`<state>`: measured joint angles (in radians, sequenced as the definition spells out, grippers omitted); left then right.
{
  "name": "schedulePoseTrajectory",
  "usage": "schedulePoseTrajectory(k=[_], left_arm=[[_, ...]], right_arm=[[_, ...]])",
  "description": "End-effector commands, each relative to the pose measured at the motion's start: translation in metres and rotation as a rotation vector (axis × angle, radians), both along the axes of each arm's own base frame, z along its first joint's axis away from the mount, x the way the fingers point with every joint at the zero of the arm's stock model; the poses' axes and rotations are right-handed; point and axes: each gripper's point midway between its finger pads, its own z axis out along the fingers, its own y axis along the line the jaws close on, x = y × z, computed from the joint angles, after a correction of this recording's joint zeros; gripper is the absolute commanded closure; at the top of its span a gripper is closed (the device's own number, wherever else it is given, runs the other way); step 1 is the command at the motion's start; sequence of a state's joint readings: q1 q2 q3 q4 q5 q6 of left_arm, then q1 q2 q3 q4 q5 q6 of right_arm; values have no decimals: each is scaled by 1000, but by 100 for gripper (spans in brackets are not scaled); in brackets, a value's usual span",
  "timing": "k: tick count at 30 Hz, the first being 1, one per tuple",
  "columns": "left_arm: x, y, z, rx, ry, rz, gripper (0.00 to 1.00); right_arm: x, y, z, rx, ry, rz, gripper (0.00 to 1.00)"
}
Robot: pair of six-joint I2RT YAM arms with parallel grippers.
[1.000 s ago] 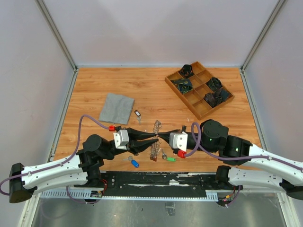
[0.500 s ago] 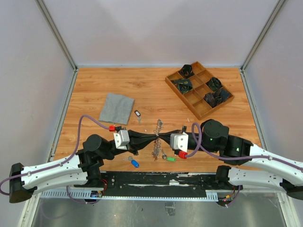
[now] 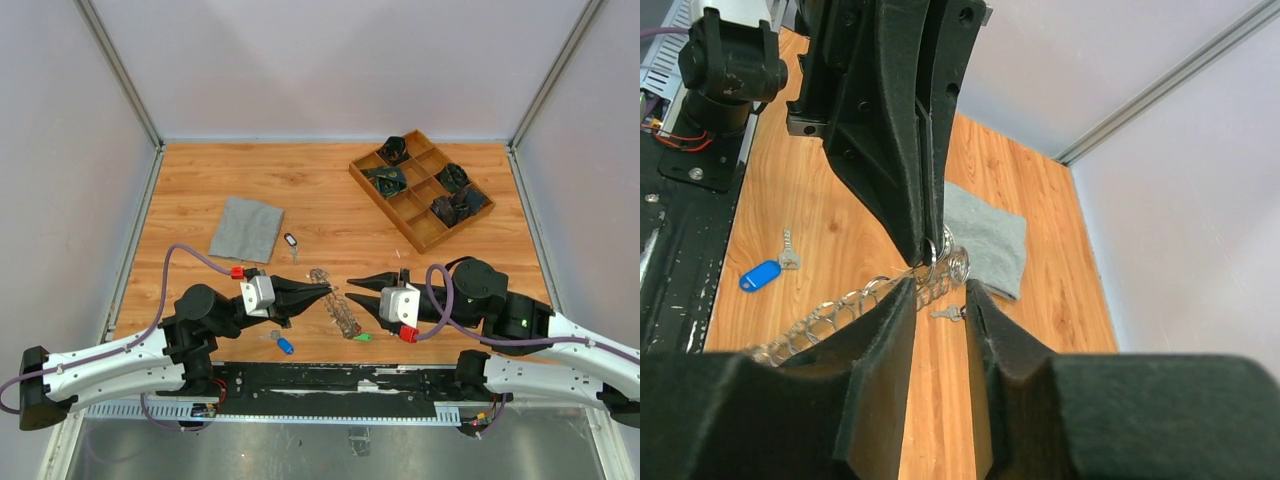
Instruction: Put the keys on the keyring
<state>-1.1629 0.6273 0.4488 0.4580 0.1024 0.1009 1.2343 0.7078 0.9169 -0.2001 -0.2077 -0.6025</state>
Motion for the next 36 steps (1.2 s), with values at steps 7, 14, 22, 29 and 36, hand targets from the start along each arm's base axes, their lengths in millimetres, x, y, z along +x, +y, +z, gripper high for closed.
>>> schedulePoseTrajectory(k=[7,14,22,29,36], left_arm=[[-7,6,25,-71,-70,-19,100],[-12,2,16,6,-110,-47,100],[-14,-4,7,111,-151,-74,100],[-13,-3,7,137,-167,-72,100],[-15,-3,7,163,-177,-81,99]], right_arm=[[-9,7,-6,-19,55,40,72],[-11,13,-8,-49,94,57,69],[-15,16,-19,-123,156,67,76],[-15,13,-37,-220,189,59,72],[-9,16,-43,-252,187,34,73]])
